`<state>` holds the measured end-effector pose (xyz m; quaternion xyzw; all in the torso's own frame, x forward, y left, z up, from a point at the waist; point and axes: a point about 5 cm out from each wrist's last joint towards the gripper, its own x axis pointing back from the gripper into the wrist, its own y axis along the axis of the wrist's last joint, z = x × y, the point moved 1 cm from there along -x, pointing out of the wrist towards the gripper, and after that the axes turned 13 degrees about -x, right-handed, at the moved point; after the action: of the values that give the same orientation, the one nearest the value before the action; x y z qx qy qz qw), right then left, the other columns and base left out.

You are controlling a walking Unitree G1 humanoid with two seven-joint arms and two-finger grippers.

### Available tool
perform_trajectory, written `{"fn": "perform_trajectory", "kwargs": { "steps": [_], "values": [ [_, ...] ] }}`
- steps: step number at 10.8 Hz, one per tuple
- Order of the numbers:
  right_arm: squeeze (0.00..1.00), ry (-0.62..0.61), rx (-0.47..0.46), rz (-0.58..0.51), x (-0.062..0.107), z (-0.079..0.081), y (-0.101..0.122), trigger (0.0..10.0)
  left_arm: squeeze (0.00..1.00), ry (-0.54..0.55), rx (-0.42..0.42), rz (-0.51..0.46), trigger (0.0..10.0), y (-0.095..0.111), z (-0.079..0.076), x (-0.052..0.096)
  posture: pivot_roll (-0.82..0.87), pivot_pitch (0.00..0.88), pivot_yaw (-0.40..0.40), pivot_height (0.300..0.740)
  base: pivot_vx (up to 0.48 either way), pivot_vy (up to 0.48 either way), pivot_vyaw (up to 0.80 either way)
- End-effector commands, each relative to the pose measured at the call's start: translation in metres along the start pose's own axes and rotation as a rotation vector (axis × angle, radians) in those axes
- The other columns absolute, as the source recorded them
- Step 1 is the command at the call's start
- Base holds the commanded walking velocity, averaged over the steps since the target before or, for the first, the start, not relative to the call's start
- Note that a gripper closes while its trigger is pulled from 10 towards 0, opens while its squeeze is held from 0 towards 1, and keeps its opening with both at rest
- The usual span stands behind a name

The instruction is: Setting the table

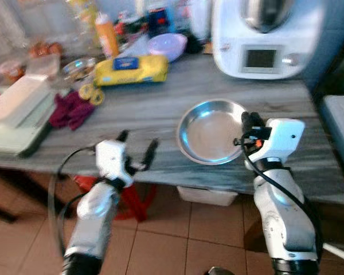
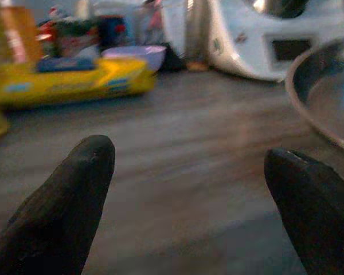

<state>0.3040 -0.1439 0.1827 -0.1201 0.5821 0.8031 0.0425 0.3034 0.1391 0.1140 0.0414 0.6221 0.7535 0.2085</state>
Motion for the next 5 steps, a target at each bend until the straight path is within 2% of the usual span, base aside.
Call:
{"fn": "perform_trajectory", "kwargs": {
  "steps": [1, 3, 5],
  "values": [
    [0.0, 0.014, -0.011, -0.006, -0.001, 0.003, 0.0, 10.0, 0.0, -0.009, -0.033, 0.007, 10.0, -0.001, 0.007, 0.01, -0.1, 0.15, 0.112, 0.74, 0.0, 0.0, 0.0],
    [0.0, 0.019, -0.018, 0.006, -0.002, 0.002, -0.002, 10.0, 0.0, -0.047, -0.048, 0.029, 10.0, -0.006, 0.01, 0.024, -0.1, 0.157, 0.113, 0.74, 0.0, 0.0, 0.0],
    [0.0, 0.012, -0.041, 0.024, -0.012, -0.004, -0.005, 10.0, 0.0, -0.138, -0.029, 0.049, 10.0, -0.009, 0.003, 0.041, -0.09, 0.166, 0.113, 0.74, 0.0, 0.0, 0.0]
  ]
}}
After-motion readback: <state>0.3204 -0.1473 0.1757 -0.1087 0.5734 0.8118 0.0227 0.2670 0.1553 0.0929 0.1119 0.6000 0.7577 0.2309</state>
